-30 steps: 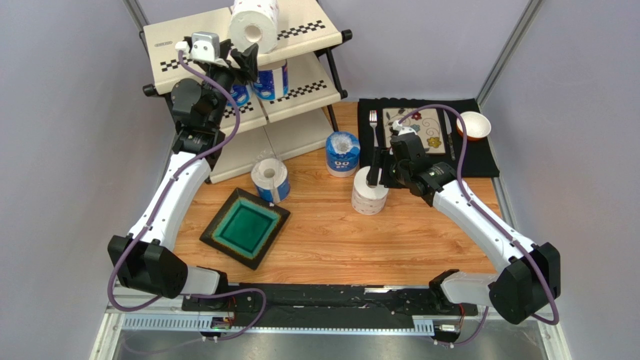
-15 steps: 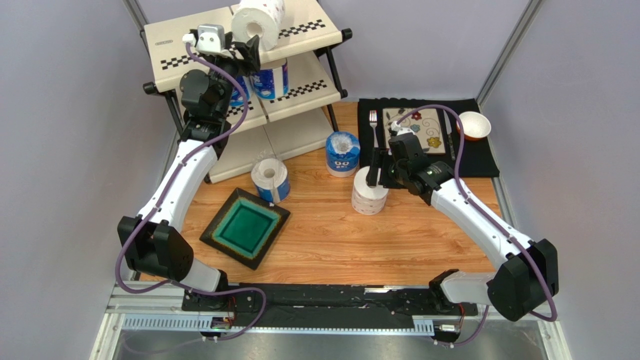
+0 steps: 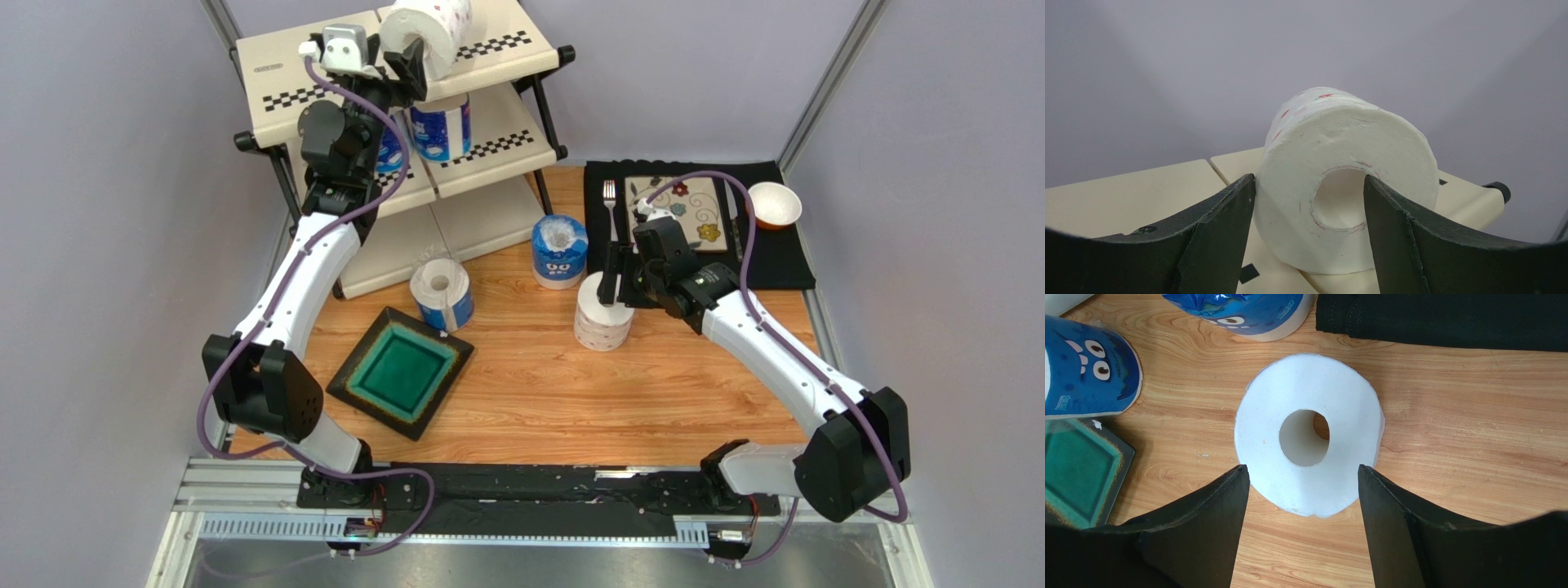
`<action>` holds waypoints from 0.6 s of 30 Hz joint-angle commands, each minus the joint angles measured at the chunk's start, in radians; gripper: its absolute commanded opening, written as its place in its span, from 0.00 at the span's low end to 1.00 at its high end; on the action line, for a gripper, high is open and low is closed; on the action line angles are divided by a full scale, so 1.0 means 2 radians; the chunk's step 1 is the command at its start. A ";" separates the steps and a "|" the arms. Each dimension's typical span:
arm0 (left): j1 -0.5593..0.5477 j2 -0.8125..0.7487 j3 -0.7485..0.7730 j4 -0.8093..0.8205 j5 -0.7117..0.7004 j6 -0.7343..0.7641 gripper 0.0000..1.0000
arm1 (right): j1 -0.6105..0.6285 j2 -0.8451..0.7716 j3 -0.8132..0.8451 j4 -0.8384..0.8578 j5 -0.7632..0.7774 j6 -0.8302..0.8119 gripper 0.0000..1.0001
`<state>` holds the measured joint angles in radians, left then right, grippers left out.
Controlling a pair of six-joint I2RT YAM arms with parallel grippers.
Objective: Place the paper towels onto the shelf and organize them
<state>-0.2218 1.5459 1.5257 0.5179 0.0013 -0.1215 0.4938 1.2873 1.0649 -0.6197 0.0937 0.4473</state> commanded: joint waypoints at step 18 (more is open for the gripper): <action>0.012 0.061 0.072 0.003 0.005 0.006 0.68 | -0.005 0.008 0.003 0.021 -0.006 -0.006 0.68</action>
<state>-0.2058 1.6512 1.6325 0.5060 -0.0013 -0.1135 0.4892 1.3037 1.0649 -0.6151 0.0914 0.4473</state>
